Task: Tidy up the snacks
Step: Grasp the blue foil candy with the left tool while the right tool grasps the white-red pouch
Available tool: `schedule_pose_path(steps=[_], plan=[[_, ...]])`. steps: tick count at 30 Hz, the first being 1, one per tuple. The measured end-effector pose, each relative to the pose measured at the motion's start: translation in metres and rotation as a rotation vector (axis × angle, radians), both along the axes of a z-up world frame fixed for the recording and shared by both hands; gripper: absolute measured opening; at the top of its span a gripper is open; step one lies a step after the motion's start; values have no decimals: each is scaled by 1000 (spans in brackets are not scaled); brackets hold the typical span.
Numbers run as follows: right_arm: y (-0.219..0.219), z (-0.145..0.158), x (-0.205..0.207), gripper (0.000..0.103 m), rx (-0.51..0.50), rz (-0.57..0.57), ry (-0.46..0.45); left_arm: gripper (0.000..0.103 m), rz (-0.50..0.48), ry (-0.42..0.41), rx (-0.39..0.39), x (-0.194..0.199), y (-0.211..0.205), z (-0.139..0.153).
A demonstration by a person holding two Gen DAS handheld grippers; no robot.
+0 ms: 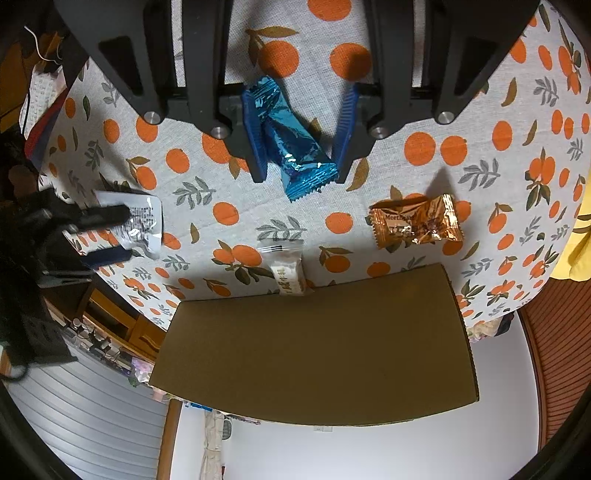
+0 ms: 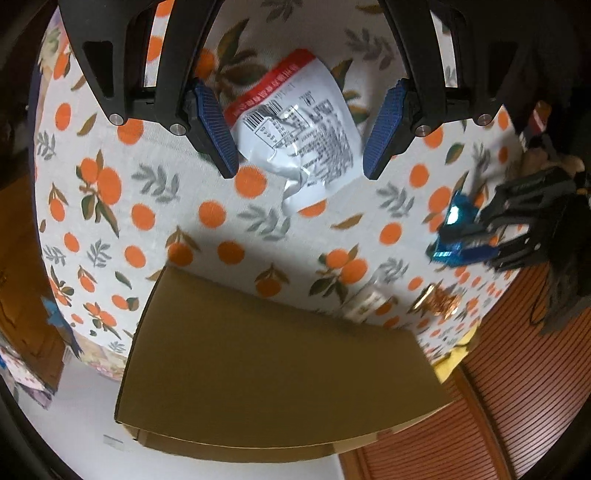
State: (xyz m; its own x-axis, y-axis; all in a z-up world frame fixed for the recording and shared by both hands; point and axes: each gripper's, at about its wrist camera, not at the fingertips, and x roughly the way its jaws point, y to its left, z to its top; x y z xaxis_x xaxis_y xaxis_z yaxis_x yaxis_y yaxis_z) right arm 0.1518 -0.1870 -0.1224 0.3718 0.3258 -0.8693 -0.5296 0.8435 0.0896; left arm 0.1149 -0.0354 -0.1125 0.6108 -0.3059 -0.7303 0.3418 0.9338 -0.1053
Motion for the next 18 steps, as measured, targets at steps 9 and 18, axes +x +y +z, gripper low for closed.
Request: schedule_pose_path(steps=[9, 18], plan=[[20, -6, -31, 74, -66, 51, -20, 34, -1, 0, 1, 0, 0, 0], [35, -17, -36, 75, -146, 70, -66, 33, 1, 0, -5, 0, 0, 0]])
